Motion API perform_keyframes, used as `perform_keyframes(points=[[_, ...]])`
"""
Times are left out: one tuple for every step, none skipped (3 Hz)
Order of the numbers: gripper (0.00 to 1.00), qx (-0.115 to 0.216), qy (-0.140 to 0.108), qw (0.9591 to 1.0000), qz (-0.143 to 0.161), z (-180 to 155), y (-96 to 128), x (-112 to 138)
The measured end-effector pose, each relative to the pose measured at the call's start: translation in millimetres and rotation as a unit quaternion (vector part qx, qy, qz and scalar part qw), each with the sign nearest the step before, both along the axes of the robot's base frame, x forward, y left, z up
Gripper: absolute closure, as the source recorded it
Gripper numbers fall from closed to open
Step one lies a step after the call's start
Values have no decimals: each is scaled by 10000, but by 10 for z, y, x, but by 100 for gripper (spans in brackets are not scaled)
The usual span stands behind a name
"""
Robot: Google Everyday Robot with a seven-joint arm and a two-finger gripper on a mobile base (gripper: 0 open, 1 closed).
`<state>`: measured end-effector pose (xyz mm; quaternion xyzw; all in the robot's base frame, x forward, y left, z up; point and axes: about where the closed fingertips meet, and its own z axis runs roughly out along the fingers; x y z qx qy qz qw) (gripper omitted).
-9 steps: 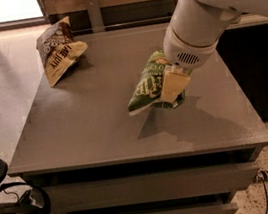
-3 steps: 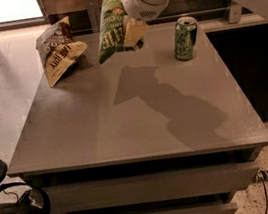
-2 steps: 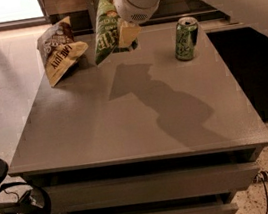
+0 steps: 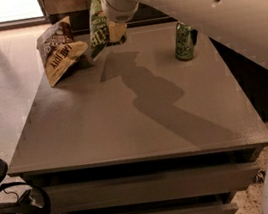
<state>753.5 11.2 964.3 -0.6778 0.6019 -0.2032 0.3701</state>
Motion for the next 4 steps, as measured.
perform_keyframes(points=[[100,-144,-55,9999,51,-116,97,291],[100,-178,18,9998,114,-312,141,604],[100,-264,154,9994,154,-531,189,841],[100,-482,351,9980,190,-739,235,960]])
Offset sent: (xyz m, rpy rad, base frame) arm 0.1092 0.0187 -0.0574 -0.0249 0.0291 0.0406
